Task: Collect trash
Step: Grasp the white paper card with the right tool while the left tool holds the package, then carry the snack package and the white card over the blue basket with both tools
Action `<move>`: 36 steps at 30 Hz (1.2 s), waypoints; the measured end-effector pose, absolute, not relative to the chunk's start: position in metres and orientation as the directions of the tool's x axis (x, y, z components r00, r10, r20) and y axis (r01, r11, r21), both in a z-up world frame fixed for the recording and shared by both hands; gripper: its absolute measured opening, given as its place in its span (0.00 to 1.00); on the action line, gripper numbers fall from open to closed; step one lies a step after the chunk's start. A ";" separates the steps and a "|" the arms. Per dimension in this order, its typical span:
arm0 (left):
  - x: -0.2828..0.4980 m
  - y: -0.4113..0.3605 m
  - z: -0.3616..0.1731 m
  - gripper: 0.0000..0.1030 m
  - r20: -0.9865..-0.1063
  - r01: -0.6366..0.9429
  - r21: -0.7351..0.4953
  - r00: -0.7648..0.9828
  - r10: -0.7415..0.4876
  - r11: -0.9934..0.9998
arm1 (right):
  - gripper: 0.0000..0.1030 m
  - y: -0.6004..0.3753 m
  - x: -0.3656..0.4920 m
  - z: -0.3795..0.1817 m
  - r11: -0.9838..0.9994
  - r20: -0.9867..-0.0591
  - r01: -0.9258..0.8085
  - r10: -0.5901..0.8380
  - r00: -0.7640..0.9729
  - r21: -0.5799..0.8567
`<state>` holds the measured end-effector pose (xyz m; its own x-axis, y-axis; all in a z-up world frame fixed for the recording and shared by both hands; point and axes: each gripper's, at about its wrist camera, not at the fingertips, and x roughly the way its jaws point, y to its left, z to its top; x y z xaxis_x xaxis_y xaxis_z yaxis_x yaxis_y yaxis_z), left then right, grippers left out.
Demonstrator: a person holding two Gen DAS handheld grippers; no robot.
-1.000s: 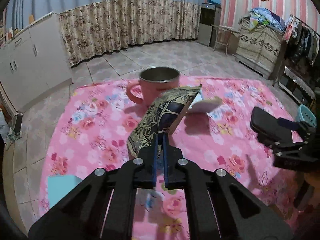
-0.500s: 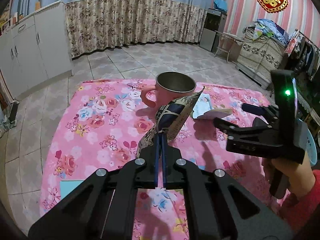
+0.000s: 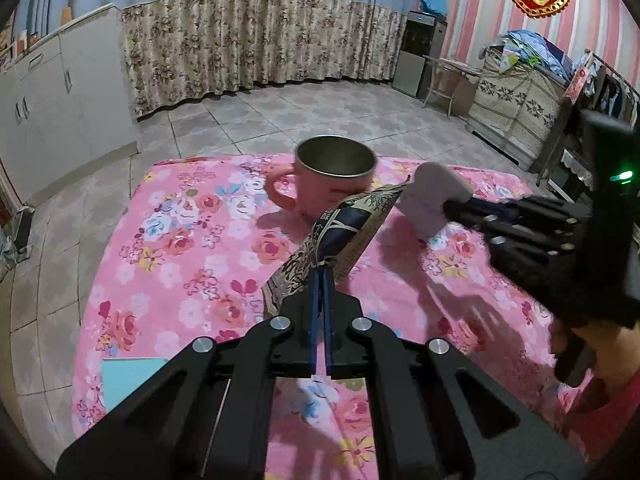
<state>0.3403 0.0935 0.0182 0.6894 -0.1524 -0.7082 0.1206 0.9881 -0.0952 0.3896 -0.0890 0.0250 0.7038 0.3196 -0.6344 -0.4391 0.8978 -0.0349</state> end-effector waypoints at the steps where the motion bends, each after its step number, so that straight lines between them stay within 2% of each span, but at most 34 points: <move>1: 0.340 0.090 0.019 0.00 -0.708 0.129 -0.093 0.689 -0.157 0.987 | 0.09 -0.096 0.384 0.030 0.901 -0.629 -0.434 0.322 0.708 -0.028; 9: 0.325 0.049 0.024 0.00 -0.689 0.206 -0.065 0.699 -0.193 0.976 | 0.09 -0.161 0.335 0.056 0.932 -0.583 -0.363 0.295 0.757 0.000; 21: 0.308 -0.052 0.052 0.00 -0.647 0.339 -0.017 0.714 -0.269 0.941 | 0.09 -0.308 0.262 0.073 0.989 -0.527 -0.140 0.141 0.838 0.042; 28: 0.305 -0.146 0.060 0.00 -0.635 0.433 -0.018 0.691 -0.345 0.901 | 0.09 -0.417 0.245 0.081 0.996 -0.504 0.035 0.010 0.864 0.081; 36: 0.299 -0.270 0.051 0.00 -0.625 0.539 -0.074 0.630 -0.461 0.839 | 0.09 -0.505 0.236 0.060 0.979 -0.545 0.186 -0.113 0.831 0.080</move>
<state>0.2990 -0.2698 0.0507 0.6302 -0.4605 -0.6251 0.5391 0.8389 -0.0745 0.2356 -0.5046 0.0602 0.8308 -0.1131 -0.5450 0.1859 0.9793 0.0802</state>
